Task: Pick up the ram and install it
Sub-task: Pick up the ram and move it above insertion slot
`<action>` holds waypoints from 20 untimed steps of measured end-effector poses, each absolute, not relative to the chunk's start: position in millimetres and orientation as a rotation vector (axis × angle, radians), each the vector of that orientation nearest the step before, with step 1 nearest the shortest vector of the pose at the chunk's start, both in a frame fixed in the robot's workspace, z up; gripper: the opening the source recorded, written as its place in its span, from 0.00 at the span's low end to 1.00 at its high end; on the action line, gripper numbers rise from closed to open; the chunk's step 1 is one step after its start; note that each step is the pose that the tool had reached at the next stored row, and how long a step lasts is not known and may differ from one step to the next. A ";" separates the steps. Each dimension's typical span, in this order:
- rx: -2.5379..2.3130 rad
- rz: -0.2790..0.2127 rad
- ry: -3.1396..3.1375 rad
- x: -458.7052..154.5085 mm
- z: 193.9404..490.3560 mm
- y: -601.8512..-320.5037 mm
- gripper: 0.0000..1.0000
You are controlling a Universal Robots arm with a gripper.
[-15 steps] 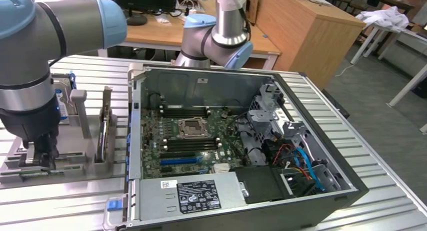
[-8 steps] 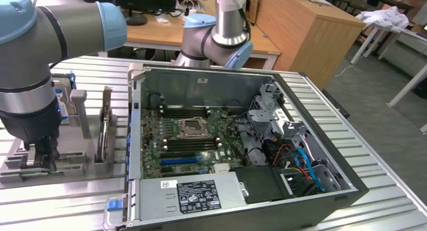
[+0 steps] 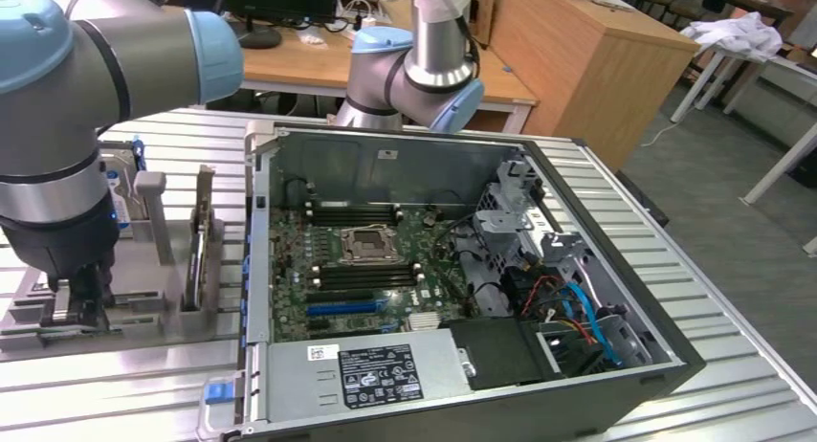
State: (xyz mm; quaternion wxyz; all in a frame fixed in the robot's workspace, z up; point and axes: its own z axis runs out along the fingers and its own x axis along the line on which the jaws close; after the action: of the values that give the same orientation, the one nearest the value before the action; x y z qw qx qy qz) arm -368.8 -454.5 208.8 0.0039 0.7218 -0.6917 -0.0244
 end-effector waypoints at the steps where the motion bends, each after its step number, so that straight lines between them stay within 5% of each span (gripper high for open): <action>1: 2.262 -0.076 -2.168 -368.7 208.3 -454.5 0.36; 20: 2.262 -0.077 -2.168 -368.7 202.8 -454.7 0.36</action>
State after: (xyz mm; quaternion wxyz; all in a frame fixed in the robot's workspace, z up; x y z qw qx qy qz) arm -368.7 -454.7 202.8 0.0039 0.7218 -0.6917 -0.0244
